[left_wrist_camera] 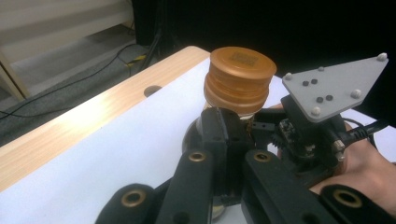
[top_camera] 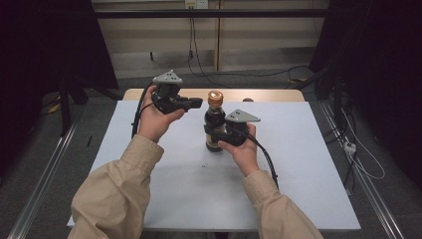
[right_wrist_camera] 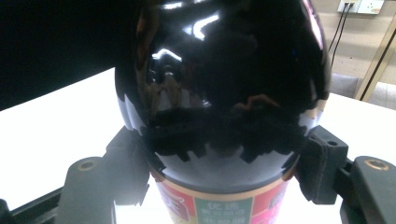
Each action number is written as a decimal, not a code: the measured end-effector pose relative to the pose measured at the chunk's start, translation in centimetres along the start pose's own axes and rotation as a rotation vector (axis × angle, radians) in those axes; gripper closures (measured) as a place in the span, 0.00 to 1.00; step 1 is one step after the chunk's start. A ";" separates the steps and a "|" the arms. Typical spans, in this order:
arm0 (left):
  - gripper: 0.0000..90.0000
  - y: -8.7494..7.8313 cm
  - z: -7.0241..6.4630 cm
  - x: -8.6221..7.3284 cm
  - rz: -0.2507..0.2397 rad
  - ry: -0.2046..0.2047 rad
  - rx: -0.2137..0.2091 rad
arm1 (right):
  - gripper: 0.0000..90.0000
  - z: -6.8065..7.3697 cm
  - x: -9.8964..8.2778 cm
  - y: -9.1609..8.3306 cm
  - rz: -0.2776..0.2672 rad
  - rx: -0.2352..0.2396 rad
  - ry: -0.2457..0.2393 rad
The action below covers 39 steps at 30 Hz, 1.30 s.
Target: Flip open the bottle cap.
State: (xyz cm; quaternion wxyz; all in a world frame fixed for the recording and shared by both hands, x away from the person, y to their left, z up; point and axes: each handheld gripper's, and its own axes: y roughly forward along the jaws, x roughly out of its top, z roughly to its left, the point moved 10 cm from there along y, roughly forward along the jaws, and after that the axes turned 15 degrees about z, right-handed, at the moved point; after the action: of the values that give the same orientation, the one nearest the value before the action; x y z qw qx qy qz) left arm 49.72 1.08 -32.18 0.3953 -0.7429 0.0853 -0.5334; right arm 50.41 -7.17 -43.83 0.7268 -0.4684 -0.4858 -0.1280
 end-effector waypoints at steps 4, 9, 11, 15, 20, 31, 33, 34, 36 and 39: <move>1.00 0.2 -0.2 0.1 0.002 0.003 -0.003 | 0.34 0.0 0.0 0.0 0.001 0.001 0.001; 1.00 0.7 -0.6 0.3 0.002 0.008 -0.020 | 0.34 0.0 0.0 0.0 0.000 -0.001 -0.004; 1.00 0.8 -0.7 0.3 0.006 0.010 -0.023 | 0.34 0.0 0.0 0.0 0.000 -0.002 -0.003; 1.00 0.9 -0.8 0.5 -0.001 0.013 -0.029 | 0.34 0.0 0.0 0.0 -0.003 -0.001 -0.004; 1.00 0.8 -0.9 0.8 -0.001 0.014 -0.039 | 0.34 0.0 0.0 0.0 -0.004 -0.001 -0.005; 1.00 1.0 -0.9 1.0 0.002 0.011 -0.043 | 0.34 -0.1 0.0 0.0 -0.007 0.003 0.001; 1.00 1.0 -0.9 1.1 0.005 0.016 -0.046 | 0.34 -0.1 0.0 0.0 -0.012 0.003 0.004; 1.00 1.0 -0.9 1.1 0.009 0.019 -0.043 | 0.34 -0.1 0.0 0.0 -0.012 0.002 0.006; 1.00 1.0 -1.0 1.2 0.002 0.015 -0.046 | 0.34 -0.1 0.0 0.0 -0.013 0.002 0.007; 1.00 0.9 -1.0 1.3 0.005 0.017 -0.040 | 0.34 -0.1 0.0 0.0 -0.013 0.002 0.007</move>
State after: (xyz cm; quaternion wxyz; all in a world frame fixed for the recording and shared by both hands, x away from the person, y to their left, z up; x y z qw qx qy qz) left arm 49.69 -0.79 -31.73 0.3807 -0.7459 0.1013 -0.5371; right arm 50.46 -7.25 -43.86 0.7282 -0.4641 -0.4862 -0.1338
